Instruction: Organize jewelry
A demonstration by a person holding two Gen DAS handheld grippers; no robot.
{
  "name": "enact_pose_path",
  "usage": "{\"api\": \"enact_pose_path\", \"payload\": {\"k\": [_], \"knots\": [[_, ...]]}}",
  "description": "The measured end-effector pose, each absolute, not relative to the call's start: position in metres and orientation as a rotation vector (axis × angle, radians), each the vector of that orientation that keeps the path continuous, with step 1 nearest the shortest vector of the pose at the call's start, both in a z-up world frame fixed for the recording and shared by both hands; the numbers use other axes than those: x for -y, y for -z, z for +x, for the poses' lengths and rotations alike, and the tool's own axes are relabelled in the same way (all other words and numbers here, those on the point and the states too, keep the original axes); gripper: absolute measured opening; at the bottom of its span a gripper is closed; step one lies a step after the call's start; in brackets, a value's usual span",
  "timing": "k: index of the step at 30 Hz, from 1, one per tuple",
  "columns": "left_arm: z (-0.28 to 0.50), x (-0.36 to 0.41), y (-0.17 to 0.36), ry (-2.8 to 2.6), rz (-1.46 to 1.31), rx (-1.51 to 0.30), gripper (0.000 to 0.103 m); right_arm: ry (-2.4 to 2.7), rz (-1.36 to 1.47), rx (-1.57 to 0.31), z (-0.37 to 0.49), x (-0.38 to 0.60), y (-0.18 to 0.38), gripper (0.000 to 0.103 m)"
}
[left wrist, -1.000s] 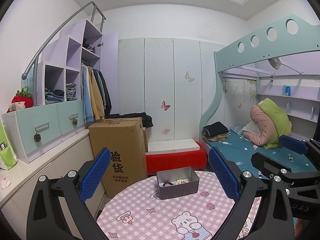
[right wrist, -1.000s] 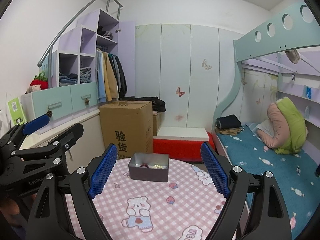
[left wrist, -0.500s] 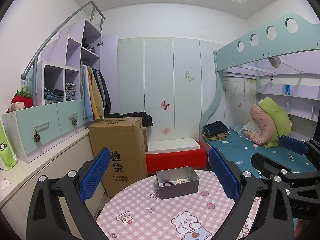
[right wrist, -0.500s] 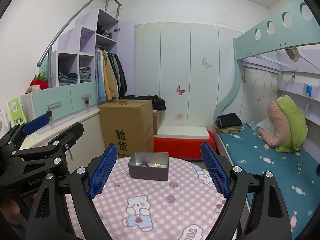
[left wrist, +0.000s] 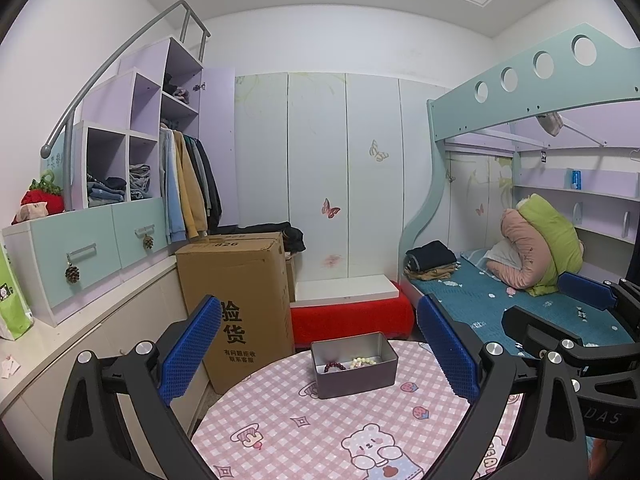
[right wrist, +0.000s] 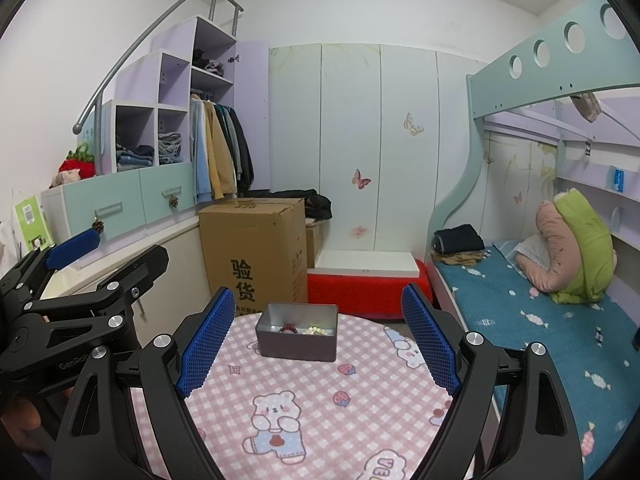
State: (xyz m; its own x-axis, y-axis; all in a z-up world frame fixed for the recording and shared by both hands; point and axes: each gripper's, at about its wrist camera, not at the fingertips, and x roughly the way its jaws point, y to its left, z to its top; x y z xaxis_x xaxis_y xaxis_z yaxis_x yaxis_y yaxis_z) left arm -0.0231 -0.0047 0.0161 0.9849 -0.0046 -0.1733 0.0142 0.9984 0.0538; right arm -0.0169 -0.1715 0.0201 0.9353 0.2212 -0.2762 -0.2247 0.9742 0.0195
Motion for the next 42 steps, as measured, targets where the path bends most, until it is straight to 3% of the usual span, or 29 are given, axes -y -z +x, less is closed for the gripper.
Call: {"api": "enact_pose_path", "payload": {"k": [42], "knots": [[-0.012,0.009,-0.012,0.014,0.054,-0.185,0.095,-0.228,-0.007,-0.296,-0.006,0.168,-0.008,0.083]]}}
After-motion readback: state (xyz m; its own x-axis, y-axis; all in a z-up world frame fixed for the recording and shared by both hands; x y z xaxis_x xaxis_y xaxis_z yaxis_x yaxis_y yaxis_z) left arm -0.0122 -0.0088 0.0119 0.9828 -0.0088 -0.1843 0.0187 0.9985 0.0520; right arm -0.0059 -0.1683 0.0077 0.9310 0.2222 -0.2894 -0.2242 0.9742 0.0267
